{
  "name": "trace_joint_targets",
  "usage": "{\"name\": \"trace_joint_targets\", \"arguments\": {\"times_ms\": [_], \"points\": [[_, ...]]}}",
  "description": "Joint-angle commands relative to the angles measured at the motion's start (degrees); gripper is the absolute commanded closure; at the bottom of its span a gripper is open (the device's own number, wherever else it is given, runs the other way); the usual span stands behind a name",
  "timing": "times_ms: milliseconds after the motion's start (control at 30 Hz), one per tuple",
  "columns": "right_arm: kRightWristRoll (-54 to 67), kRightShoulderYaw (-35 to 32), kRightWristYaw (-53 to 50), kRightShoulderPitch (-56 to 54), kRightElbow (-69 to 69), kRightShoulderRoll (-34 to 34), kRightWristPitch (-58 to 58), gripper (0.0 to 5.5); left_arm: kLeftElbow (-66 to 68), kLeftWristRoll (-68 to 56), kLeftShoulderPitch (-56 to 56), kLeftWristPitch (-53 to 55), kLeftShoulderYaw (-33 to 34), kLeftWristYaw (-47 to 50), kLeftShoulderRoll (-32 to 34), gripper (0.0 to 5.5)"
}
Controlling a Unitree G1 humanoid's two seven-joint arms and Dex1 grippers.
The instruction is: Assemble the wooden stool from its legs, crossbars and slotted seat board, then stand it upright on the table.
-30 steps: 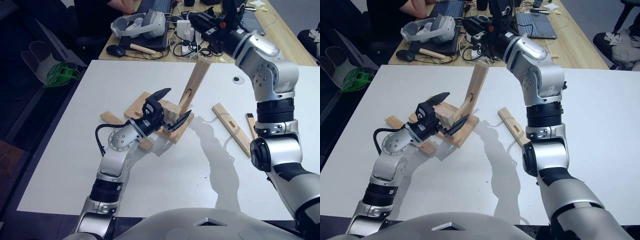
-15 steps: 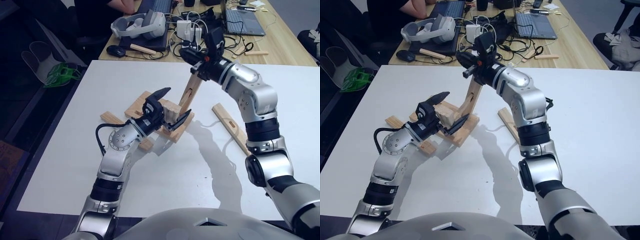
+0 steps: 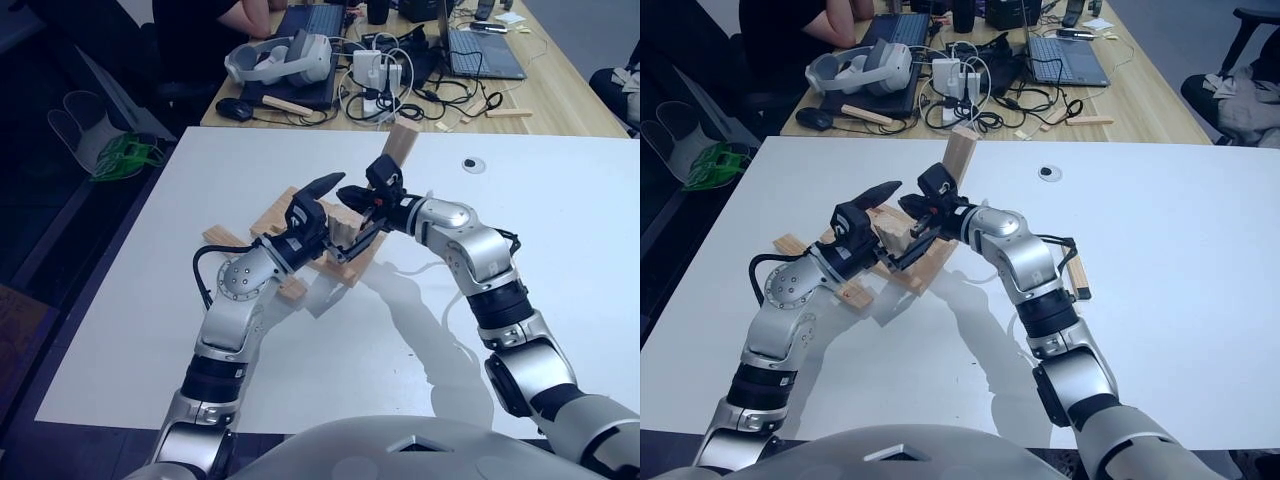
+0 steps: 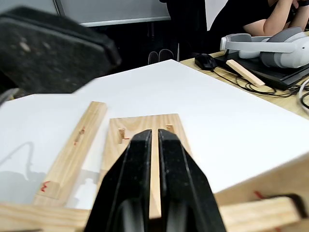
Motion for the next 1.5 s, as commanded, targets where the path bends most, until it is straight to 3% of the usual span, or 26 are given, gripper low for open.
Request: {"name": "trace_joint_targets", "arguments": {"times_ms": [33,167,367,500,733,833,967,1133,1367,1500], "points": [[-0.77,2.12,0.18,5.58,2.92,-1.2,5.92,5.26,-0.12,1.06,-2.86,-2.44,4.3,6.15,-2.5,0.4],[-1.4,2.24,-0.43,5.74,2.8,-2.33,5.25,5.26,-4.39,0.35,-5.61,-1.75,7.53,10.23,-4.81,0.4],[-2.34,2.31,-2.14,4.99,3.52,-2.83,5.36,5.26,-18.13,-3.21,-3.77,8.38,6.34,10.59,-4.33,0.4],[-2.01,-0.07,-4.51,4.69,1.53,-1.09,0.88,5.26,-21.94,-5.63,-7.51,13.38,9.84,15.54,-4.83,0.4],[0.44,-6.29,-7.73,-0.36,-10.81,2.32,-8.58,5.26,-14.0,-6.52,-15.65,13.94,21.36,26.26,-5.28,0.4],[2.46,-6.33,-6.48,-2.42,-19.18,1.9,-7.15,5.26,-9.52,-6.53,-18.24,12.69,25.89,29.93,-4.66,0.4],[6.71,-3.95,-3.8,-6.56,-24.89,2.39,-1.09,5.26,-5.83,-4.94,-18.87,9.92,27.26,31.19,-3.95,0.4],[1.06,7.25,4.34,-13.96,-21.12,-0.69,-2.61,5.26,-0.47,-2.41,-18.82,5.79,29.1,32.84,-2.92,0.4],[9.94,11.28,15.96,-13.96,-20.37,-0.42,6.24,5.26,1.81,-2.22,-17.59,3.51,26.4,30.46,-3.78,0.4],[8.39,13.8,15.4,-13.14,-19.93,-0.58,7.49,5.26,1.39,-2.4,-17.07,3.39,24.98,29.84,-4.52,0.4]]}}
